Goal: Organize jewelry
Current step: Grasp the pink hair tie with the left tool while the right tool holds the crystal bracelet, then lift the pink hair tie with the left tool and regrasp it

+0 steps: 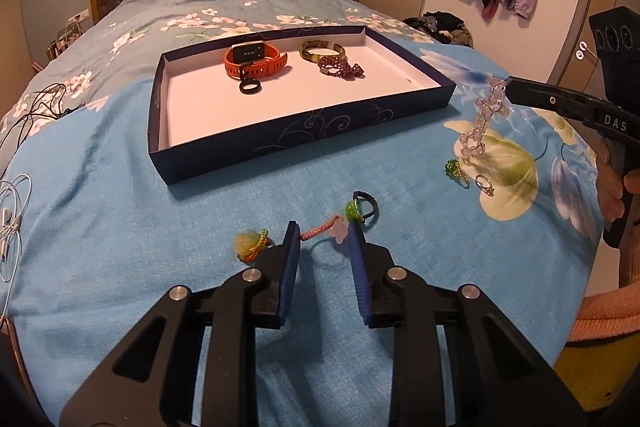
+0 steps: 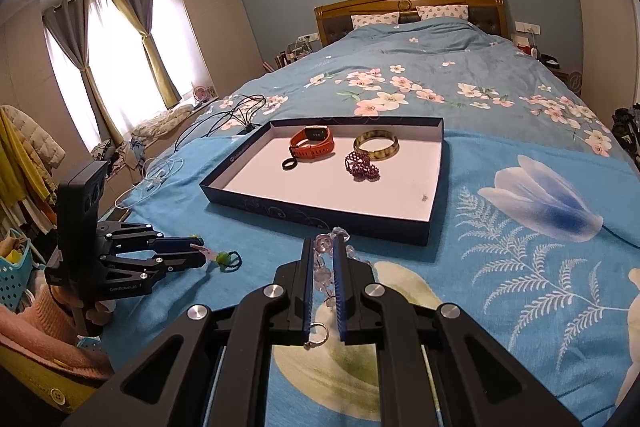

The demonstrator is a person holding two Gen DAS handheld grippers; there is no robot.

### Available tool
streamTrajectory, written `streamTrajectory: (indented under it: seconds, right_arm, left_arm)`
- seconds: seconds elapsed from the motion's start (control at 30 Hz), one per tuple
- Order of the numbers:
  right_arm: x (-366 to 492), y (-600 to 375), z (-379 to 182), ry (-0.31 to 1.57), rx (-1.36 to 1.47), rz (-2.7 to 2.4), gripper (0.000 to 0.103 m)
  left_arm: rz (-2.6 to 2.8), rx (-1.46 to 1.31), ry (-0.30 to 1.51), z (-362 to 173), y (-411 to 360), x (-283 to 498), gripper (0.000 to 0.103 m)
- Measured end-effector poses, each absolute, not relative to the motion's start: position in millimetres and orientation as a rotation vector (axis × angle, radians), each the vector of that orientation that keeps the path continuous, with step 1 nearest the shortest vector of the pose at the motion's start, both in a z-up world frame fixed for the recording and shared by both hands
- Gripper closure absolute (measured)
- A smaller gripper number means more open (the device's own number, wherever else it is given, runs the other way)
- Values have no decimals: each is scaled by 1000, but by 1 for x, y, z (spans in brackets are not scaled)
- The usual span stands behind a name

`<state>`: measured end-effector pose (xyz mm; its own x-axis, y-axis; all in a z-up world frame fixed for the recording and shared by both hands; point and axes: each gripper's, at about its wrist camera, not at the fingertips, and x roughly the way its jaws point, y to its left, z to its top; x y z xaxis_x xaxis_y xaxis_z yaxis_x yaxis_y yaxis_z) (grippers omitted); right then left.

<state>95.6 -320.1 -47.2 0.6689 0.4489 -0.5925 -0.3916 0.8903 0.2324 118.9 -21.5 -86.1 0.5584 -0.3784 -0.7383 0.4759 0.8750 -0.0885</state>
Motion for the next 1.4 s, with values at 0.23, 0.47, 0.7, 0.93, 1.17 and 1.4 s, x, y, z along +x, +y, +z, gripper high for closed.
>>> streamTrajectory:
  seconds: [0.23, 0.47, 0.7, 0.93, 1.17, 1.4]
  right_arm:
    - [96, -317, -41, 669, 90, 491, 95]
    - [97, -315, -38, 657, 92, 501, 95]
    - [97, -314, -40, 668, 98, 505, 95]
    - [99, -314, -43, 675, 102, 508, 95]
    - [100, -313, -45, 680, 105, 509, 95]
    - [100, -312, -48, 686, 108, 513, 95]
  left_arm:
    - [-509, 109, 820, -79, -19, 118, 96]
    - [-533, 102, 819, -78, -17, 116, 95]
    - [-548, 107, 817, -83, -19, 111, 67]
    - [-597, 166, 818, -87, -34, 106, 62]
    - [-600, 194, 874, -95, -44, 114, 67]
    - [-600, 181, 880, -96, -44, 119, 89]
